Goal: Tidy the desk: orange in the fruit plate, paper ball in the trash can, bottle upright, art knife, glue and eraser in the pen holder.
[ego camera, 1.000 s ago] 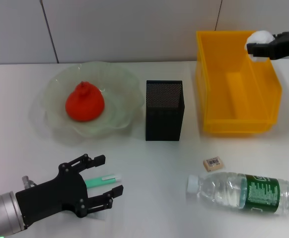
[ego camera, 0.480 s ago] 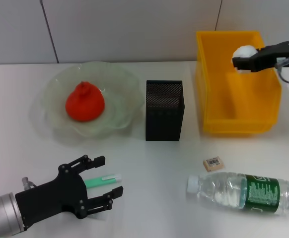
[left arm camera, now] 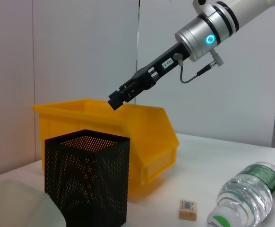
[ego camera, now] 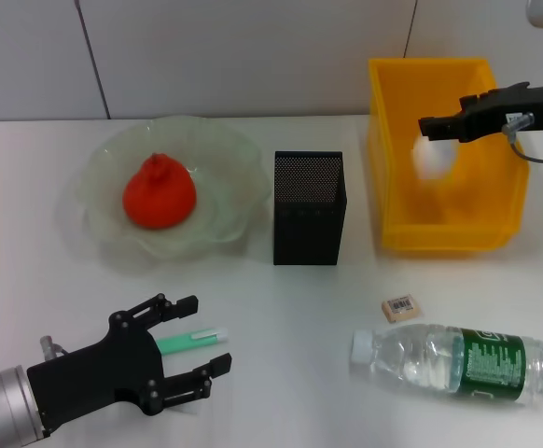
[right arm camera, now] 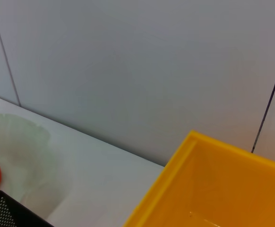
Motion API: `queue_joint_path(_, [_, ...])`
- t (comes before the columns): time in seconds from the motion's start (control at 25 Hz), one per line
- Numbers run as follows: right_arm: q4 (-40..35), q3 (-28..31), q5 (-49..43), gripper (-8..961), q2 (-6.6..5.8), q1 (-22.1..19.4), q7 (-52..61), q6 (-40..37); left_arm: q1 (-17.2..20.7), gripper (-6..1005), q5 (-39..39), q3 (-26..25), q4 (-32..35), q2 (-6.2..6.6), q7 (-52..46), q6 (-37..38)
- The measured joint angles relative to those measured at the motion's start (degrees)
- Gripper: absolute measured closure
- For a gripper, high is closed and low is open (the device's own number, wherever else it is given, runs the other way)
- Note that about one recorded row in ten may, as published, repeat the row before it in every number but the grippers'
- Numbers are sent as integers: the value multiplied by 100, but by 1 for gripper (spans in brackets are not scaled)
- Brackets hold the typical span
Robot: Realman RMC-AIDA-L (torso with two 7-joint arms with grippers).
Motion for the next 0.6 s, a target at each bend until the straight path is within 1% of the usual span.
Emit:
queue_joint_path(0.04, [4, -1, -3, 396, -8, 21, 0, -42, 0, 178, 0, 1, 0, 1, 0, 11])
queue_joint_path(0.24, [14, -5, -92, 243, -20, 65, 25, -92, -5, 179, 0, 2, 0, 4, -7, 29])
queue_joint_path(0.4, [167, 3, -73, 207, -20, 44, 23, -201, -22, 180, 0, 2, 2, 12, -13, 36])
queue_joint_path(0.44, [394, 9, -40, 198, -10, -11, 23, -417, -31, 180, 0, 2, 28, 13, -37, 37])
queue_joint_path(0.52, [545, 14, -29, 179, 0, -44, 25, -570, -33, 180, 0, 3, 41, 13, -47, 37])
queue_joint_path(0.56, [848, 38, -27, 170, 10, -117, 62, -940, -36, 180, 0, 2, 63, 12, -57, 41])
queue_joint_path(0.6, [848, 38, -27, 161, 10, -117, 62, -940, -36, 180, 0, 2, 63, 12, -57, 41])
